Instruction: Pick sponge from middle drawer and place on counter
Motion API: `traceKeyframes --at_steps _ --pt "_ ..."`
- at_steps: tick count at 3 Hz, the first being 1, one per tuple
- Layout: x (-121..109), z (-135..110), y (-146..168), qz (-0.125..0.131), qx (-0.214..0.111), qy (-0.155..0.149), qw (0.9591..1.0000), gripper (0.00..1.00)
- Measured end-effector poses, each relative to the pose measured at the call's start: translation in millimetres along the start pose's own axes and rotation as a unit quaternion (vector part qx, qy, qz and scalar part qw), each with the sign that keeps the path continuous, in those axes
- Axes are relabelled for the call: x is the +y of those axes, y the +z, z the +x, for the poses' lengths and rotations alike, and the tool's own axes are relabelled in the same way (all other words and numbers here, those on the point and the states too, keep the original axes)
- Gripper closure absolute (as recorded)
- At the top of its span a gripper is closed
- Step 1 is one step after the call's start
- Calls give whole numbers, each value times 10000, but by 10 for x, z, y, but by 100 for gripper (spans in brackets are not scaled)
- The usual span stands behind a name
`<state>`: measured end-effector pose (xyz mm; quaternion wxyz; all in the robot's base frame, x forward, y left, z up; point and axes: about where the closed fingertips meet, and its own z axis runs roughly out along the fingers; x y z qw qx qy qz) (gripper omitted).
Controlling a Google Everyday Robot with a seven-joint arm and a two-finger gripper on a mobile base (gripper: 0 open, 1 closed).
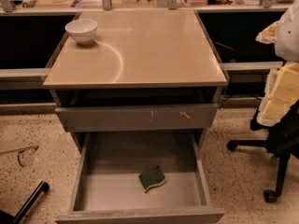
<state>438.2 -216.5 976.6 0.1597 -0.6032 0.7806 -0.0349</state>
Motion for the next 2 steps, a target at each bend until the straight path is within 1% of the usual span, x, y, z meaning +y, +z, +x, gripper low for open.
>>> traceKeyframes --at_steps 1,2 --pt "0 0 0 0 0 0 10000 0" --pt "14 4 217 -30 -139 42 9999 0"
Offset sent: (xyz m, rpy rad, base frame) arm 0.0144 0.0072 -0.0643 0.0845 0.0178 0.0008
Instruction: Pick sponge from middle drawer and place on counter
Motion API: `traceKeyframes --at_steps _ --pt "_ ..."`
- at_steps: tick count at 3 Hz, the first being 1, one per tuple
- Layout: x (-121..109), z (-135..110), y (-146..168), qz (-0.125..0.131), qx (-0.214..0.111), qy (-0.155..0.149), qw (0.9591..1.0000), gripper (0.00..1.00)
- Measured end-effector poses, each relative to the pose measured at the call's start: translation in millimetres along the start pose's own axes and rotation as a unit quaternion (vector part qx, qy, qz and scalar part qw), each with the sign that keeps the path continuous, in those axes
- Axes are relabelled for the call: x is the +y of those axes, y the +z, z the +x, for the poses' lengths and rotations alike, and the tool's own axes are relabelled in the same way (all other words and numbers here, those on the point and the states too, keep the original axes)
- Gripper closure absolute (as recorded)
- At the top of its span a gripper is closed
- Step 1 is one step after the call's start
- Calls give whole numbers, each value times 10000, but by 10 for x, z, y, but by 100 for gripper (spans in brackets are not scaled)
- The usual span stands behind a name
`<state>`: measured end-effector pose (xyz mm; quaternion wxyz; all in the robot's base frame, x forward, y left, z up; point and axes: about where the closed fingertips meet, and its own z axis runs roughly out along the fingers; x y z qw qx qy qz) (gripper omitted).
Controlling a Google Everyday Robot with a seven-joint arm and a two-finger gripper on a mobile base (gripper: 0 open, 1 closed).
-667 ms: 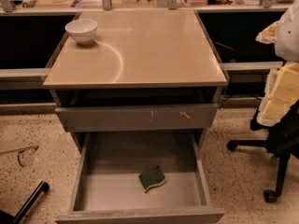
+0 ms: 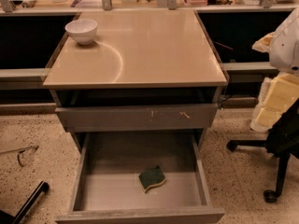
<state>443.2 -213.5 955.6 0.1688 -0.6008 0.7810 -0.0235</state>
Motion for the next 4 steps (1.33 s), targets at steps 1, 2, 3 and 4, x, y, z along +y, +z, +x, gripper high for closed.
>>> traceKeyframes --at_steps 1,2,3,4 --pt "40 40 681 -224 -293 65 9993 0" --pt "111 11 1283 -383 -636 38 9972 0" --pt "111 11 1284 -383 -637 38 9972 0" --pt "170 55 1679 -581 -748 101 9955 0"
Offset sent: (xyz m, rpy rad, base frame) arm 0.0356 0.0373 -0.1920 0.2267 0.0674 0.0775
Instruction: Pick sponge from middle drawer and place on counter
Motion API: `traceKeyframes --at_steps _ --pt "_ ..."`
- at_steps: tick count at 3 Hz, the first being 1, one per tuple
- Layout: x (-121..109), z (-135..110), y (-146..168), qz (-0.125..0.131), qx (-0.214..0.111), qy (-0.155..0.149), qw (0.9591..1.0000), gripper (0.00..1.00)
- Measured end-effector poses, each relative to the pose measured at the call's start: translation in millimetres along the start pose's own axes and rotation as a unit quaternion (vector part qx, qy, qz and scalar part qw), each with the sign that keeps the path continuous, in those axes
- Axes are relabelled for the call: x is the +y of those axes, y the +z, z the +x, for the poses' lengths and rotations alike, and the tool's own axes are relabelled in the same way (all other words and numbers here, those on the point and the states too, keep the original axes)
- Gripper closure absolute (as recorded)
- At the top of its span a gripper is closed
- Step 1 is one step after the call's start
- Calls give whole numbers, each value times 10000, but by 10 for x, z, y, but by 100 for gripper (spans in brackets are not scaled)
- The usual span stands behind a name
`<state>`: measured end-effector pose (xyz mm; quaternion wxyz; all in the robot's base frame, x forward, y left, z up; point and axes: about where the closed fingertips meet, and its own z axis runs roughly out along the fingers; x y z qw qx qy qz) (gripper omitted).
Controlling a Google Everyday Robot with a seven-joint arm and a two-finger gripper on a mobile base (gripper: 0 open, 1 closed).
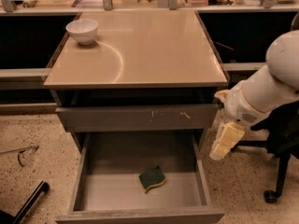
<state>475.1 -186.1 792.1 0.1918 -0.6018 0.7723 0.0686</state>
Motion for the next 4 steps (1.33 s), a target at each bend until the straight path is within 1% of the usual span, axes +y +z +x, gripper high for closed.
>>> traceKeyframes --at_steps 1,2,3,4 --pt "98 146 671 -284 -119 27 9995 0" --pt "263 238 1250 -440 26 -97 9990 0" --pt "263 238 1250 -440 26 -98 9990 0" --pt "315 137 1499 -481 -224 -182 9984 0"
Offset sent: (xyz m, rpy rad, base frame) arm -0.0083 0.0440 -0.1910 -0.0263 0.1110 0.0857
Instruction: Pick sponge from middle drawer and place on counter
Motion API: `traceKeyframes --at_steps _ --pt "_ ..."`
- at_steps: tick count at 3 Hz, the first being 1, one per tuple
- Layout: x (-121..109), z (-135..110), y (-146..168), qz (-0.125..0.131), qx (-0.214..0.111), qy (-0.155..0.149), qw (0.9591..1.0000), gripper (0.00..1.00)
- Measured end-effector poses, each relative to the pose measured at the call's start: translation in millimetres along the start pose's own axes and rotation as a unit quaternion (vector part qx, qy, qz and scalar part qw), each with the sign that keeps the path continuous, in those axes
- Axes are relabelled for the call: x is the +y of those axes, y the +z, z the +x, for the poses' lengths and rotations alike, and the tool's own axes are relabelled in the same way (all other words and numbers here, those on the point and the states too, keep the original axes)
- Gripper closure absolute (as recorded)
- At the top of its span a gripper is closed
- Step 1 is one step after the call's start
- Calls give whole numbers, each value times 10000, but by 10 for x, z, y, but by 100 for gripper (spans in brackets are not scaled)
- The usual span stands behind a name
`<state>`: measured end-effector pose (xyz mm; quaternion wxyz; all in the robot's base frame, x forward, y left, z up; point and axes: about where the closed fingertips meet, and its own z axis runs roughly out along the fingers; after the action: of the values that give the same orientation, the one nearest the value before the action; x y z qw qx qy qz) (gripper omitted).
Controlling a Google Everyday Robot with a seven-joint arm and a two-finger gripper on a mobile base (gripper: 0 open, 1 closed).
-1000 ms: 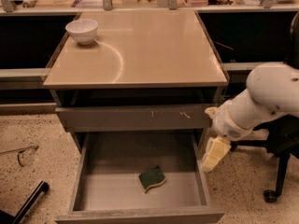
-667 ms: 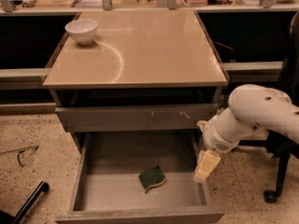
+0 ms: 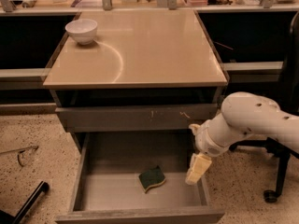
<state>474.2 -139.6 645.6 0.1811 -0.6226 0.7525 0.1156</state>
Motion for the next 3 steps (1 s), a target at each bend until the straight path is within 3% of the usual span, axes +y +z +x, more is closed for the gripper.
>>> traceKeyframes --at_steps 1,2,3 --pt "95 -254 378 -139 -326 -355 9987 0" --pt "201 -483 661 -383 -634 -677 9950 0" --pt "201 -484 662 -383 -634 -677 9949 0"
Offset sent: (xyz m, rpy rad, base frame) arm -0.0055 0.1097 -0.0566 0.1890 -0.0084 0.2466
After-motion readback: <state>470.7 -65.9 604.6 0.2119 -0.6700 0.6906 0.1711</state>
